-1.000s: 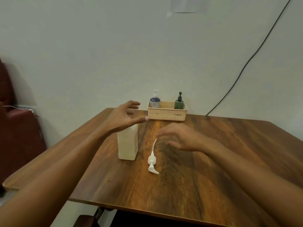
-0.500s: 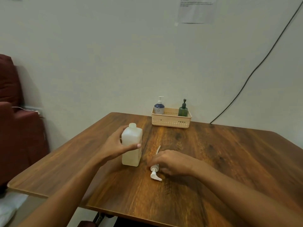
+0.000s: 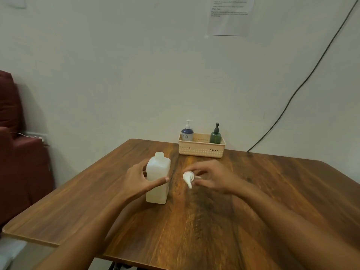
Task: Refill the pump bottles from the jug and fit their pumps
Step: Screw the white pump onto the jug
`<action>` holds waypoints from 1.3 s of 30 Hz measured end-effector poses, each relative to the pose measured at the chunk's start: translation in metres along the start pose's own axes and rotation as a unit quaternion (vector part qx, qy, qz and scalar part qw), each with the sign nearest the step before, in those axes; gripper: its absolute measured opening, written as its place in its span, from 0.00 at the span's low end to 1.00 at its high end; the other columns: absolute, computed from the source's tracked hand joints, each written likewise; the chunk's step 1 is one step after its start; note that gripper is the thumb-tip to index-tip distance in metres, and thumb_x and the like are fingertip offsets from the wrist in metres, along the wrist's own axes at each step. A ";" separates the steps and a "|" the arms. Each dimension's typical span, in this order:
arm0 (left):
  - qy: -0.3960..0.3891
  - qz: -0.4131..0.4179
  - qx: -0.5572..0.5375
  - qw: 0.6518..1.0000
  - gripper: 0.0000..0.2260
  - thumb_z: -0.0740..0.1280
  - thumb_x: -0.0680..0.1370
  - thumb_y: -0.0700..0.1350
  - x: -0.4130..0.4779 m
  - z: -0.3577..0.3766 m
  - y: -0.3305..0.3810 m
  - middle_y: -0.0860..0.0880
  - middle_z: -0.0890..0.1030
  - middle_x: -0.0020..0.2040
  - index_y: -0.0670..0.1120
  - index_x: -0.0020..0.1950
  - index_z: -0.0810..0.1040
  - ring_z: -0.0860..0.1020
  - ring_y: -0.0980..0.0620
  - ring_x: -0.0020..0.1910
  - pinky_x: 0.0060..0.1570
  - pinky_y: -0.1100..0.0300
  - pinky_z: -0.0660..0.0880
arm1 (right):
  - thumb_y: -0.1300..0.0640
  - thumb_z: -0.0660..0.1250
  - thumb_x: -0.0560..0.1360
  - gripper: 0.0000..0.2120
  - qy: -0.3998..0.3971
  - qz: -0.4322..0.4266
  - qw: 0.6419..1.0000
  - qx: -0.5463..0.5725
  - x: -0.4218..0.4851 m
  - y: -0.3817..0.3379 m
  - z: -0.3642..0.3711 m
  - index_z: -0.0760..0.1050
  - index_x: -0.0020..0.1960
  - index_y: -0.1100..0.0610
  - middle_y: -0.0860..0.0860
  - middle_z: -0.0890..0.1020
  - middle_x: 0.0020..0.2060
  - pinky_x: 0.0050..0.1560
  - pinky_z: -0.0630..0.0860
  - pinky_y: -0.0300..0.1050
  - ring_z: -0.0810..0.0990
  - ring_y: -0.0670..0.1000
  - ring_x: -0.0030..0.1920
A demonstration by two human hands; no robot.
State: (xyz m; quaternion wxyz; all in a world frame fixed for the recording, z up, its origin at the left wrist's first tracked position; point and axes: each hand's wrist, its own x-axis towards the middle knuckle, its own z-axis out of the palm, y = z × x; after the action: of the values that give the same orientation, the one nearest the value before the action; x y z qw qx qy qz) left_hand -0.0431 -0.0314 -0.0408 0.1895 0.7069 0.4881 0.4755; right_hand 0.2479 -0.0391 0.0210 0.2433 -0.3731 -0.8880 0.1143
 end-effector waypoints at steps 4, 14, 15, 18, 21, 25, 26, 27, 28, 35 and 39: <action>0.008 0.018 -0.005 1.000 0.47 0.74 0.61 0.73 0.009 0.008 0.016 0.53 0.81 0.65 0.51 0.74 0.73 0.80 0.54 0.61 0.56 0.56 0.81 | 0.57 0.77 0.76 0.20 0.092 0.030 0.993 0.067 0.002 -0.005 -0.048 0.81 0.67 0.46 0.37 0.84 0.58 0.64 0.81 0.42 0.83 0.37 0.59; 0.019 0.075 -0.029 0.997 0.37 0.77 0.62 0.73 0.024 0.043 0.069 0.63 0.82 0.55 0.59 0.66 0.78 0.82 0.64 0.51 0.43 0.67 0.81 | 0.59 0.76 0.77 0.20 0.282 -0.048 0.927 0.243 0.006 -0.045 -0.151 0.80 0.68 0.60 0.55 0.88 0.57 0.61 0.83 0.54 0.87 0.56 0.59; 0.017 0.079 -0.029 0.996 0.36 0.77 0.62 0.73 0.026 0.047 0.072 0.63 0.82 0.54 0.59 0.66 0.77 0.81 0.65 0.52 0.42 0.68 0.81 | 0.59 0.76 0.78 0.19 0.291 -0.057 0.921 0.253 0.006 -0.049 -0.158 0.80 0.68 0.60 0.56 0.88 0.56 0.60 0.84 0.53 0.87 0.57 0.58; 0.011 0.088 -0.027 0.996 0.37 0.76 0.61 0.74 0.030 0.055 0.084 0.64 0.82 0.53 0.60 0.66 0.77 0.81 0.68 0.51 0.42 0.70 0.80 | 0.60 0.75 0.79 0.18 0.307 -0.075 0.913 0.259 0.006 -0.058 -0.171 0.80 0.67 0.61 0.59 0.88 0.55 0.60 0.83 0.54 0.87 0.59 0.58; 0.013 0.090 -0.023 0.996 0.39 0.76 0.61 0.75 0.032 0.060 0.089 0.62 0.83 0.54 0.58 0.67 0.78 0.82 0.65 0.50 0.43 0.67 0.82 | 0.61 0.74 0.80 0.17 0.302 -0.079 0.918 0.244 0.007 -0.063 -0.174 0.79 0.68 0.62 0.59 0.87 0.55 0.61 0.83 0.54 0.87 0.59 0.58; 0.009 0.093 -0.014 0.995 0.41 0.76 0.61 0.74 0.033 0.066 0.094 0.58 0.83 0.57 0.55 0.69 0.77 0.83 0.60 0.51 0.46 0.61 0.84 | 0.62 0.73 0.80 0.17 0.304 -0.082 0.916 0.248 0.005 -0.063 -0.175 0.78 0.68 0.63 0.60 0.87 0.55 0.60 0.83 0.52 0.87 0.59 0.58; 0.008 0.094 -0.011 0.995 0.41 0.76 0.61 0.74 0.033 0.066 0.096 0.57 0.84 0.57 0.54 0.69 0.77 0.83 0.60 0.51 0.46 0.60 0.84 | 0.63 0.73 0.80 0.17 0.303 -0.083 0.915 0.253 0.004 -0.063 -0.175 0.78 0.68 0.63 0.60 0.87 0.55 0.60 0.83 0.52 0.87 0.59 0.58; 0.007 0.094 -0.007 0.995 0.41 0.76 0.61 0.73 0.033 0.067 0.097 0.57 0.84 0.57 0.53 0.69 0.77 0.83 0.59 0.51 0.46 0.60 0.84 | 0.63 0.73 0.80 0.17 0.301 -0.083 0.914 0.258 0.004 -0.063 -0.174 0.78 0.68 0.64 0.60 0.87 0.55 0.60 0.83 0.52 0.87 0.59 0.58; 0.006 0.095 -0.004 0.995 0.42 0.75 0.61 0.73 0.033 0.068 0.098 0.56 0.84 0.58 0.53 0.69 0.77 0.83 0.59 0.51 0.46 0.59 0.84 | 0.63 0.73 0.80 0.17 0.297 -0.083 0.914 0.262 0.004 -0.062 -0.173 0.78 0.68 0.64 0.61 0.87 0.56 0.60 0.83 0.52 0.87 0.59 0.58; 0.002 0.095 -0.002 0.995 0.42 0.75 0.62 0.72 0.030 0.069 0.105 0.53 0.83 0.59 0.51 0.71 0.76 0.83 0.56 0.52 0.48 0.56 0.84 | 0.61 0.74 0.79 0.19 0.253 -0.062 0.927 0.269 0.006 -0.051 -0.152 0.79 0.68 0.62 0.57 0.88 0.55 0.59 0.84 0.49 0.87 0.56 0.58; 0.009 0.098 -0.008 0.995 0.39 0.78 0.64 0.68 0.031 0.068 0.109 0.53 0.83 0.60 0.51 0.71 0.76 0.83 0.56 0.53 0.50 0.56 0.84 | 0.59 0.76 0.78 0.19 0.213 -0.026 0.943 0.253 0.010 -0.039 -0.128 0.80 0.68 0.58 0.53 0.88 0.56 0.59 0.84 0.50 0.87 0.53 0.58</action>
State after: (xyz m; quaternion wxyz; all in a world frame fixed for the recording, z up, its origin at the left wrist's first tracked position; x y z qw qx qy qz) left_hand 0.0725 -0.0406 0.0217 0.1431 0.7452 0.4147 0.5023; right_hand 0.2849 -0.0562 0.1487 0.5158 -0.2919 -0.7665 0.2473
